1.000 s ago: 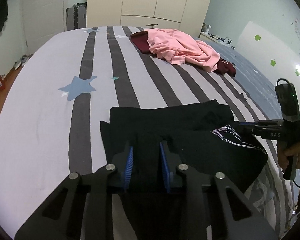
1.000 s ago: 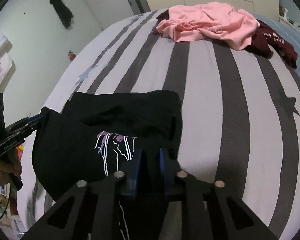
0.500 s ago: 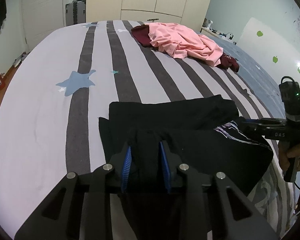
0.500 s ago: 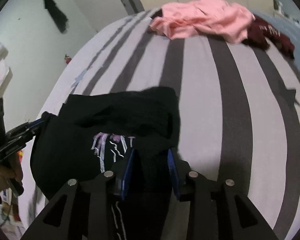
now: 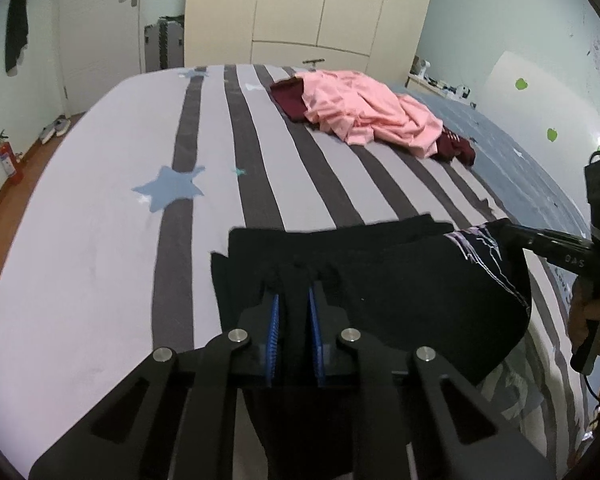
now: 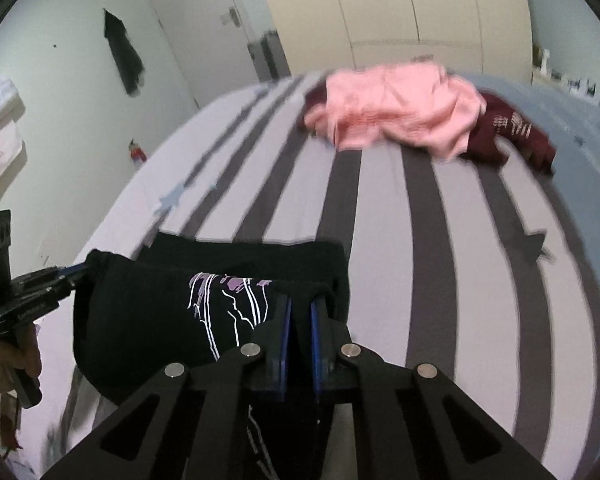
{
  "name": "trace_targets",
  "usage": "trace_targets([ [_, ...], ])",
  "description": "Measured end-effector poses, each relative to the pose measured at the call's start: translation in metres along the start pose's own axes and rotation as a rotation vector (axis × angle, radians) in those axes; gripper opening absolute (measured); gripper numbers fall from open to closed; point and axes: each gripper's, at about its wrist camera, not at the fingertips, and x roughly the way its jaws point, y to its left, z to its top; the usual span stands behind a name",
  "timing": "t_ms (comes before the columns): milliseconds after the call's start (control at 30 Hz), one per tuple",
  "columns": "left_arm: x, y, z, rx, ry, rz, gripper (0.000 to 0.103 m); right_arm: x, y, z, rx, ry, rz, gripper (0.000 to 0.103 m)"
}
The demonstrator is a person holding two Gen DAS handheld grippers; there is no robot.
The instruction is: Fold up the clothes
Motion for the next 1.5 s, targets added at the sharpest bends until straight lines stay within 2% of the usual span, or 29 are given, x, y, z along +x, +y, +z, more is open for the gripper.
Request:
trace_targets([
  [100,0.011,0.003,0.011,0.014,0.026,0.030,0.011,0.004,0.003,0.011,-0.005,-0.020,-0.009,0.008],
  [333,0.063,0.015,0.033,0.038,0.116,0.094,0.011,0.056,-0.008,0.032,-0.013,0.023,-0.053,0.006],
  [600,0.109,0.020,0.016,0.035,0.136,0.176,0.011,0.107,-0.020,0.026,-0.017,0.088,-0.105,0.006],
  [700,0.107,0.023,0.016,0.015,0.126,0.175,0.017,0.114,-0.023,0.019,-0.015,0.099,-0.111,0.009],
  [733,0.103,0.027,0.018,-0.022,0.116,0.163,0.019,0.111,-0.027,0.020,0.006,0.096,-0.110,0.018],
  [767,0.097,0.033,0.020,-0.067,0.104,0.148,0.022,0.107,-0.031,0.021,0.035,0.092,-0.109,0.022],
  [833,0.082,0.045,0.024,-0.160,0.062,0.139,0.042,0.097,-0.039,0.023,0.089,0.072,-0.113,0.024],
  [900,0.064,0.049,0.027,-0.209,-0.004,0.157,0.045,0.076,-0.041,0.026,0.109,0.016,-0.152,0.024],
  [967,0.045,0.044,0.027,-0.210,-0.066,0.170,0.045,0.056,-0.035,0.027,0.091,-0.038,-0.164,0.024],
  [1067,0.029,0.015,0.020,-0.135,-0.105,0.142,0.044,0.036,-0.005,0.023,-0.003,-0.077,-0.161,0.024],
  [1100,0.028,0.004,0.015,-0.117,-0.110,0.122,0.042,0.032,0.006,0.022,-0.037,-0.087,-0.164,0.024],
  [1167,0.030,-0.014,0.009,-0.095,-0.103,0.091,0.034,0.027,0.030,0.016,-0.076,-0.107,-0.116,0.024],
  [1233,0.043,-0.024,0.005,-0.092,-0.070,0.077,0.006,0.037,0.046,0.013,-0.074,-0.096,-0.077,0.024],
  [1267,0.050,-0.025,0.005,-0.103,-0.061,0.082,0.002,0.043,0.053,0.012,-0.071,-0.088,-0.060,0.024],
  [1467,0.094,-0.010,-0.002,-0.143,-0.010,0.189,0.000,0.097,0.063,0.015,-0.070,-0.027,-0.056,0.024],
  [1500,0.100,-0.006,-0.007,-0.145,-0.008,0.185,0.000,0.106,0.061,0.012,-0.073,-0.007,-0.064,0.024],
])
